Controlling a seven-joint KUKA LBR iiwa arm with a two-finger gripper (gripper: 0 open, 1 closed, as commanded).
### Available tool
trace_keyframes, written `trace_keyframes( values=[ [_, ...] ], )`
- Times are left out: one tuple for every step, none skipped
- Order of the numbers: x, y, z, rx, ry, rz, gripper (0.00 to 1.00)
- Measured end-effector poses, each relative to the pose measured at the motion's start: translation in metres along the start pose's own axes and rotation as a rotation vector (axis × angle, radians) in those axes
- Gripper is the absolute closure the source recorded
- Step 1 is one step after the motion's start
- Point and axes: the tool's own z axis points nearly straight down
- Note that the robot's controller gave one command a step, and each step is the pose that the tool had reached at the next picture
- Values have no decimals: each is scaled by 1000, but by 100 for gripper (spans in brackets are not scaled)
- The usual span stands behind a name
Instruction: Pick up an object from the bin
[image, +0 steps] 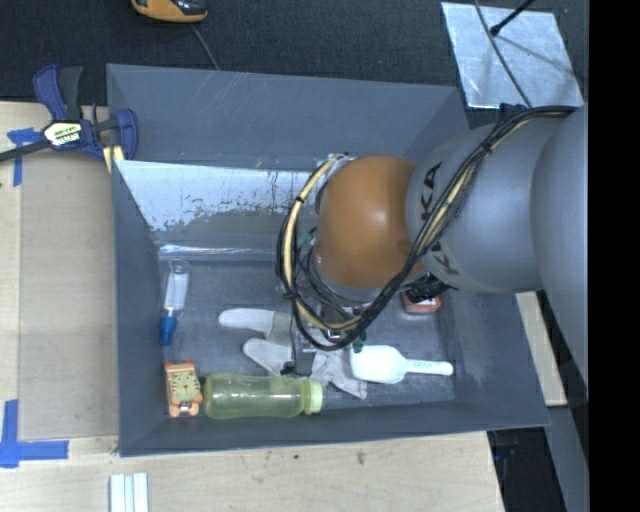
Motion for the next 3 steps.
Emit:
trace_keyframes(
  values=[
    [-2, 0, -5, -1, -8, 2, 0],
    [-3, 1, 16, 0, -9, -48, 0],
    [-3, 7, 30, 0, -15, -123, 0]
  ],
)
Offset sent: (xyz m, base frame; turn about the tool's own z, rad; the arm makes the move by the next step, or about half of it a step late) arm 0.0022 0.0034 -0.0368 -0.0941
